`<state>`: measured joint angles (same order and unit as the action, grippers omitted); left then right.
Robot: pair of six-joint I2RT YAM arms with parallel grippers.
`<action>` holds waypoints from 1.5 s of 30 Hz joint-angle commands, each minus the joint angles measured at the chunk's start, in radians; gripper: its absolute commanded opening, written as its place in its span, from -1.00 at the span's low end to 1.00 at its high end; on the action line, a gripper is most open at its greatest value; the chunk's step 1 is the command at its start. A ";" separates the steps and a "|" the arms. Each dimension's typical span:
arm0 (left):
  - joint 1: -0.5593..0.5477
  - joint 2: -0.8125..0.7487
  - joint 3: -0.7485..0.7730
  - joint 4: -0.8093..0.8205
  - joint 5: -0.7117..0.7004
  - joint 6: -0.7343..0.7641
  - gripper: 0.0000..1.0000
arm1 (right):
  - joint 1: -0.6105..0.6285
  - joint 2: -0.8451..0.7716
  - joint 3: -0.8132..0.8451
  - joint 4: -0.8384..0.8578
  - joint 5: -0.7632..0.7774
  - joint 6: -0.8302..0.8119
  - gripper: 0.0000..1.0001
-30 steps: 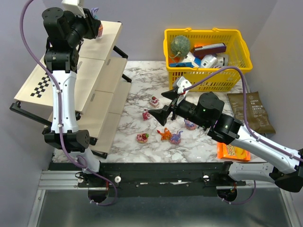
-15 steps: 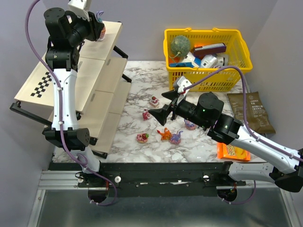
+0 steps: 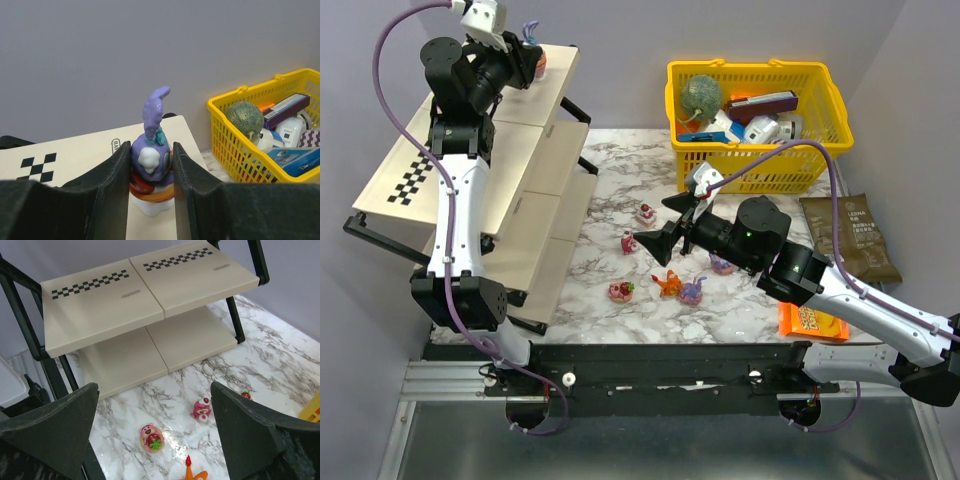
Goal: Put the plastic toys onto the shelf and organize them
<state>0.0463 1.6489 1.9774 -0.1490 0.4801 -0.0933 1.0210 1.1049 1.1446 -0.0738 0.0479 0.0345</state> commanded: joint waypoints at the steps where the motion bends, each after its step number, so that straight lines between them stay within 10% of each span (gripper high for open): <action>1: -0.005 0.045 -0.025 -0.012 0.049 -0.060 -0.71 | 0.001 -0.014 -0.014 -0.003 0.024 0.004 1.00; 19: -0.003 0.092 -0.025 0.055 0.052 -0.086 -0.49 | 0.002 -0.005 -0.026 0.009 0.029 -0.001 1.00; 45: -0.003 0.077 0.003 0.048 0.054 -0.077 0.68 | 0.002 0.001 -0.034 0.020 0.023 0.021 1.00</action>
<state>0.0463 1.6806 1.9850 -0.1051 0.5125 -0.1646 1.0210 1.1049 1.1221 -0.0719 0.0559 0.0490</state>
